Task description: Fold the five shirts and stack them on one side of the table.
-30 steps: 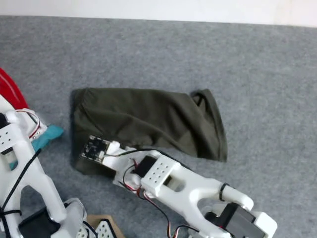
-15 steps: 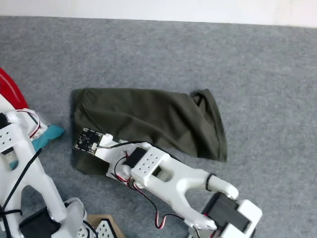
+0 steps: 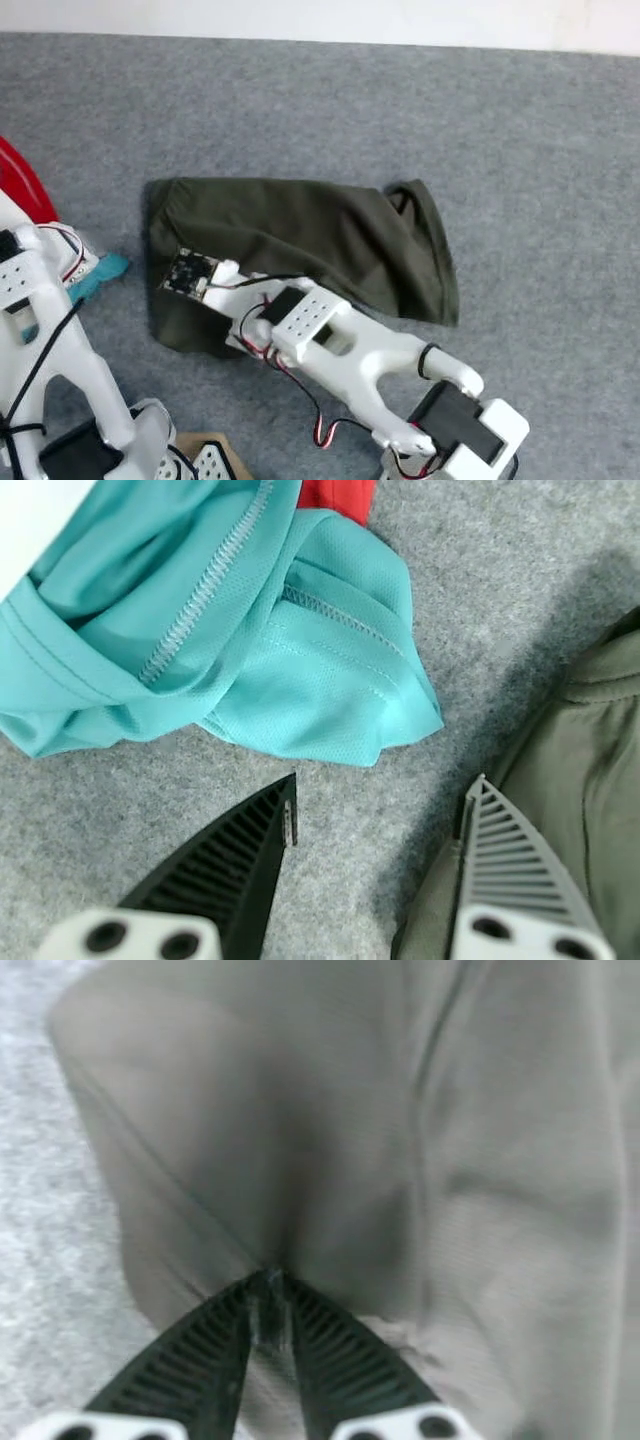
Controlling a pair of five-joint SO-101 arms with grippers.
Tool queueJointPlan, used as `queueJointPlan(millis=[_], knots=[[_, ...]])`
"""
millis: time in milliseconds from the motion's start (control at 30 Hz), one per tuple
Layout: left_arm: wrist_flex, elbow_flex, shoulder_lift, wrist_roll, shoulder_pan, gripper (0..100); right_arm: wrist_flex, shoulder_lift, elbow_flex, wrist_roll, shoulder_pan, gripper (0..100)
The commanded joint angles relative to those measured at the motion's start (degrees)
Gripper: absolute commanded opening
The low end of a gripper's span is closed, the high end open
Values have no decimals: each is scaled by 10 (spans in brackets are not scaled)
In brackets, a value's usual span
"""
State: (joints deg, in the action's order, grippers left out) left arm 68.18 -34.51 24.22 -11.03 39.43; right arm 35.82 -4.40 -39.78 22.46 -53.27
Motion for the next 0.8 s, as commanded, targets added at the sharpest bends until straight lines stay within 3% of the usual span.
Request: queueJointPlan(millis=[0, 333, 433, 567, 767], knots=[[-8, -5, 0, -4, -22, 264, -2, -11, 24, 6, 21, 6], [-8, -4, 0, -4, -27, 263, 54, -145, -6, -1, 34, 6], [-8, -4, 0, -4, -27, 263, 54, -130, -15, -43, 13, 39], [-8, -5, 0, -4, -31, 263, 51, -84, -14, -43, -17, 189], [-8, -6, 0, -4, -32, 263, 43, 0, 36, -46, -25, 200]])
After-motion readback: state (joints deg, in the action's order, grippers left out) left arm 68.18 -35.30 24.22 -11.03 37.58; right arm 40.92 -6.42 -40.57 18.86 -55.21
